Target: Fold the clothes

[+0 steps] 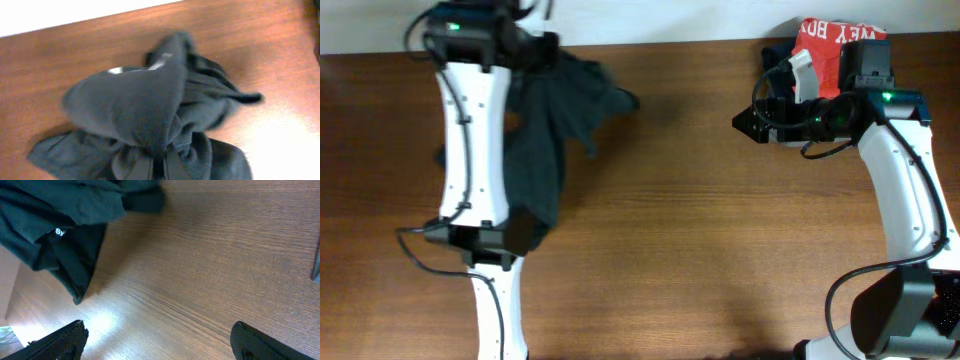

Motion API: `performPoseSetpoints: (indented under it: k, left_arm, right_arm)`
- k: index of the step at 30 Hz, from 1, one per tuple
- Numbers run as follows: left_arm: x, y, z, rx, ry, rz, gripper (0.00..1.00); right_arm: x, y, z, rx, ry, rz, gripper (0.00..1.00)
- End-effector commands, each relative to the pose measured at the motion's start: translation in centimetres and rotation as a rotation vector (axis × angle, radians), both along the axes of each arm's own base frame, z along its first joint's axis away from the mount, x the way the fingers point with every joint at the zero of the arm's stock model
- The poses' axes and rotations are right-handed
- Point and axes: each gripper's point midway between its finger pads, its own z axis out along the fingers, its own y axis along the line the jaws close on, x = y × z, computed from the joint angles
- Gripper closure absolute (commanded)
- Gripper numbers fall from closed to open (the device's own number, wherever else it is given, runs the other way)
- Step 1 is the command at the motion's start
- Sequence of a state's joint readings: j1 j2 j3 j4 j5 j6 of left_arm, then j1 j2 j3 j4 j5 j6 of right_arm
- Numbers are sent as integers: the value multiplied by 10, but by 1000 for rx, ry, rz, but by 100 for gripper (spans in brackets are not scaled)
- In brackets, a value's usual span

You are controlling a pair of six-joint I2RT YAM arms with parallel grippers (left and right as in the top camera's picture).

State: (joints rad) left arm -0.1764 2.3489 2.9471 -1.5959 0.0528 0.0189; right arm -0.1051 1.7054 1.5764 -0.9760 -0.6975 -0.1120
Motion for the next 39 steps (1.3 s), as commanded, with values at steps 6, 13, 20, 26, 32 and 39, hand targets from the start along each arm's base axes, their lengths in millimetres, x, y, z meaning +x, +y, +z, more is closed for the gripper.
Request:
performPoseSetpoints:
  k: [6,13,20,26,32,39]
  left_arm:
    - [6,41,15,129,-67,100,98]
    - [-3,119,10,179,-12,261,99]
    - [-19,207,8,180,24,439,99]
    - [-31,278,13,153,-11,629,99]
    - [-28,291,17,108,-47,646,81]
    - [-22,289,21,97,-71,637,31]
  right_arm:
    - [3,-3,6,-4,-15,-5,4]
    - [3,-3,6,-4,-13,-5,4]
    - [3,-3,6,-4,-13,-5,4]
    - [3,-3,6,-3,-12,-5,4]
    - [1,-3,5,-2,-4,-5,4]
    - [-2,-2,3,-1,14,-5,4]
